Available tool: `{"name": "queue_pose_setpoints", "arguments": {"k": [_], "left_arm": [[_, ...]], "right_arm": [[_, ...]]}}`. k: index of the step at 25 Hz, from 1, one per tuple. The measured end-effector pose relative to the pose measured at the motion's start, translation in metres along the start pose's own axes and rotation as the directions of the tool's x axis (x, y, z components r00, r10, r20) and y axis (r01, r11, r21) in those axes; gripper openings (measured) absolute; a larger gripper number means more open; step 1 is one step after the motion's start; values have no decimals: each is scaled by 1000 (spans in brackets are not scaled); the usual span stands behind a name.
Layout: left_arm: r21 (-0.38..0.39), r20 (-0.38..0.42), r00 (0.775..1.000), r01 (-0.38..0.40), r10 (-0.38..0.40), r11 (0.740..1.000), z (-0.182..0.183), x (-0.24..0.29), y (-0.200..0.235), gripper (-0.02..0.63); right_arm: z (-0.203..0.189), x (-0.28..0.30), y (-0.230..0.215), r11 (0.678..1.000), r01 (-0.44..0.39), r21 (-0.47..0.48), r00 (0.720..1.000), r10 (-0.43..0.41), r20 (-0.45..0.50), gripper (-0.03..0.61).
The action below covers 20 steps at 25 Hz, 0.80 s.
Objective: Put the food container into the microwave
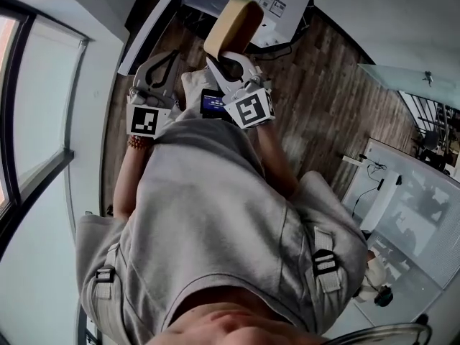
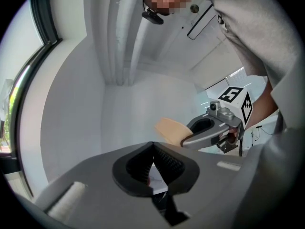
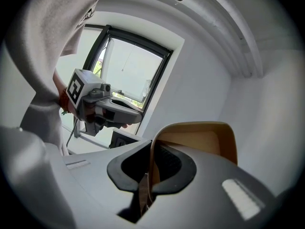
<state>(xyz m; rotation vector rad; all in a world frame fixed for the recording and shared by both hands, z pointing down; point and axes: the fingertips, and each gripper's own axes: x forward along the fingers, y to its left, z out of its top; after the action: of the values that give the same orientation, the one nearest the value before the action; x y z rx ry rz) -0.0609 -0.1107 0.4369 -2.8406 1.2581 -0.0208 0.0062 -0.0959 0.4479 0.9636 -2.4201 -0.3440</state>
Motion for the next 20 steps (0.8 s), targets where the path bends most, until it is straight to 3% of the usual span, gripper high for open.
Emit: {"name": "queue_pose_setpoints", "arguments": {"k": [6,20], "left_arm": [[97,13,1000,17,-19,995,6,5,2,-2],[68,-55,998,25,-21,997,-15,21,2,-2]], "right_arm": [[-20,11,-13,1000,-17,-19,999,17,-36,31],[-37,29,-16,997,-72,-2,996,72,-47,31]]}}
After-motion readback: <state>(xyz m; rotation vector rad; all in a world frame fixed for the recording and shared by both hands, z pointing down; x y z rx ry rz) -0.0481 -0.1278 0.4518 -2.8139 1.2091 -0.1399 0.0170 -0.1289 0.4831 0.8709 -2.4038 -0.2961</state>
